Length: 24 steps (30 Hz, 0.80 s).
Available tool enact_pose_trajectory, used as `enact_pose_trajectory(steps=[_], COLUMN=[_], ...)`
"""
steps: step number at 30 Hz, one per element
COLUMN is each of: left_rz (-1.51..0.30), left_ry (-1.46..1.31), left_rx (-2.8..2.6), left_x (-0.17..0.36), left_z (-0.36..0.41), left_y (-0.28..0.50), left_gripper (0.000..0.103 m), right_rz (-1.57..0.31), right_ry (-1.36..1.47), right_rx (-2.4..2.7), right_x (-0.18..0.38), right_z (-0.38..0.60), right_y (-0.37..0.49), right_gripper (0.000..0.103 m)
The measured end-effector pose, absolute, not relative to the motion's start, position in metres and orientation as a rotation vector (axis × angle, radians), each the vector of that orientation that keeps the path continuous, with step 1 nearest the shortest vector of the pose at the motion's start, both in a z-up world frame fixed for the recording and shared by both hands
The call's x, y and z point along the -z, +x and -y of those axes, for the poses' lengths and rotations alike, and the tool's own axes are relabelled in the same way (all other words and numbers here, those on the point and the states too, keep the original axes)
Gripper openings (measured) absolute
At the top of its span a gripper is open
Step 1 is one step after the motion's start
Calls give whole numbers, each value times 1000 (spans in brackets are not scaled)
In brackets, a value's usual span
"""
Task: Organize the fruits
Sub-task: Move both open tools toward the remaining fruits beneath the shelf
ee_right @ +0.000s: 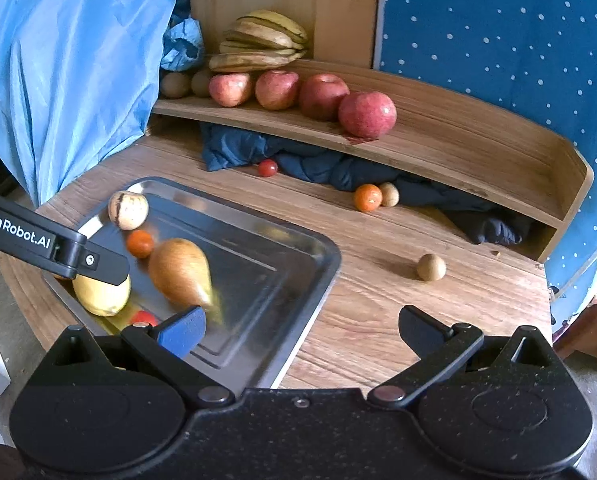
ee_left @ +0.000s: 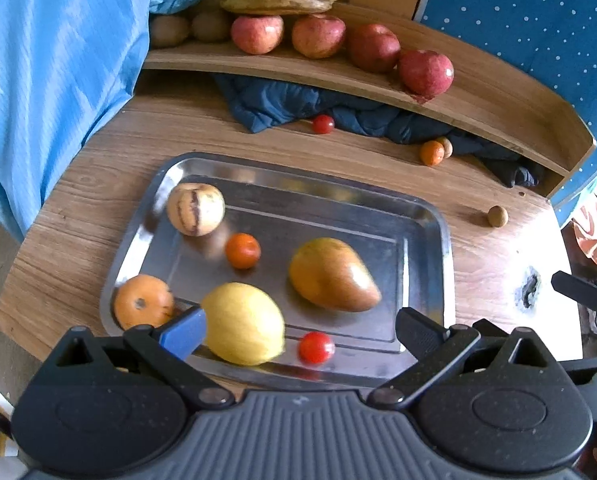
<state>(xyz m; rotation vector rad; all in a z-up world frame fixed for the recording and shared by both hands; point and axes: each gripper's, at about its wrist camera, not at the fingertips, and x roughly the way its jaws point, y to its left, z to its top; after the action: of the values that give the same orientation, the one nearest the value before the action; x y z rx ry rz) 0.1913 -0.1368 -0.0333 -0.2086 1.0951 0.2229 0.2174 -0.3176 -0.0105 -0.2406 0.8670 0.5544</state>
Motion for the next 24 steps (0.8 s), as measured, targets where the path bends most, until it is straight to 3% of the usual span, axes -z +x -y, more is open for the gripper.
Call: enact_pose_trajectory(steps=[24], left_rz=[-1171], left_ry=[-83], left_rx=[-196], left_x=[43], left_z=[191], left_y=[260], left_gripper=[102], right_rz=[-965], right_ry=[-157], right_rx=[-474], right_x=[45], right_z=[374], right_y=[267], right_gripper=[102])
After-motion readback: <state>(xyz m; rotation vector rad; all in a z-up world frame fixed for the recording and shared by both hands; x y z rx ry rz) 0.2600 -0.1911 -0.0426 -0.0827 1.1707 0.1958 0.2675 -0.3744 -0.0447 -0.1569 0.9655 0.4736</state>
